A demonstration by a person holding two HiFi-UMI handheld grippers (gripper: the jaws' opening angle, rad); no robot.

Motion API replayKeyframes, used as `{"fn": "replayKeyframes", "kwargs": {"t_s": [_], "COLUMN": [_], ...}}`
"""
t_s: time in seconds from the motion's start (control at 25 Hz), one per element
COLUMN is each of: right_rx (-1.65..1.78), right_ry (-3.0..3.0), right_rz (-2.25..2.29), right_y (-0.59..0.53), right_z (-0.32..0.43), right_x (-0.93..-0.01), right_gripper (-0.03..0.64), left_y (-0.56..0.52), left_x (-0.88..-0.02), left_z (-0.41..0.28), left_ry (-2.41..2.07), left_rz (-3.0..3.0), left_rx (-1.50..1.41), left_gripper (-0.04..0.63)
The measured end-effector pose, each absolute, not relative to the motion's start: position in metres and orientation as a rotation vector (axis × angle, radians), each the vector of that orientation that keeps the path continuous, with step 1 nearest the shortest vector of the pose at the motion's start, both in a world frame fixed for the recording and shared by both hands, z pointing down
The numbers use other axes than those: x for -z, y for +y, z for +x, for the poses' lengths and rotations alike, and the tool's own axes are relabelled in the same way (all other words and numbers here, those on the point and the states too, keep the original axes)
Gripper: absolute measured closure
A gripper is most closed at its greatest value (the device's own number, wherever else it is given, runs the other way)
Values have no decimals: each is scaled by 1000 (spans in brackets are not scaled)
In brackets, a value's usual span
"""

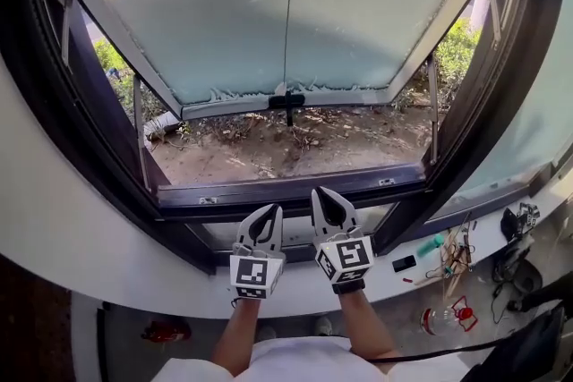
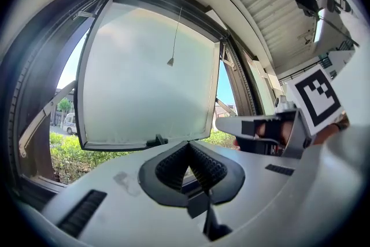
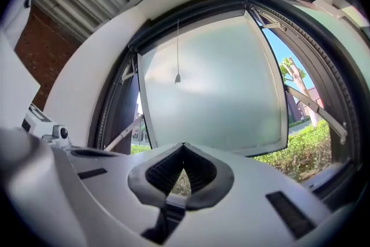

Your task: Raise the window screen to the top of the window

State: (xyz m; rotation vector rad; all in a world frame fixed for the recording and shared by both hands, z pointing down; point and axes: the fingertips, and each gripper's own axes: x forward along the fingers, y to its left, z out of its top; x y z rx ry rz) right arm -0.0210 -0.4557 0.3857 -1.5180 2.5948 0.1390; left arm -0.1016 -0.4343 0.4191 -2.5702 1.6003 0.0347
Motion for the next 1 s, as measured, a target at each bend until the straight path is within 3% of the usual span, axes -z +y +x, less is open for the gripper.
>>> {"fn": "replayKeyframes", "kwargs": {"t_s": [1.0], "right_rx": [-51], "right_ry": [2637], "right_rz": [-1567], "right_y": [-444], "right_z": [-17], "right_x": [-422], "right_gripper": [615], "left_y": [-427], "left_x": [-426], "left_z": [-102], "left_ry": [1615], "left_rz": [-2588], "left_rx": [-33], "left_gripper": [594]}}
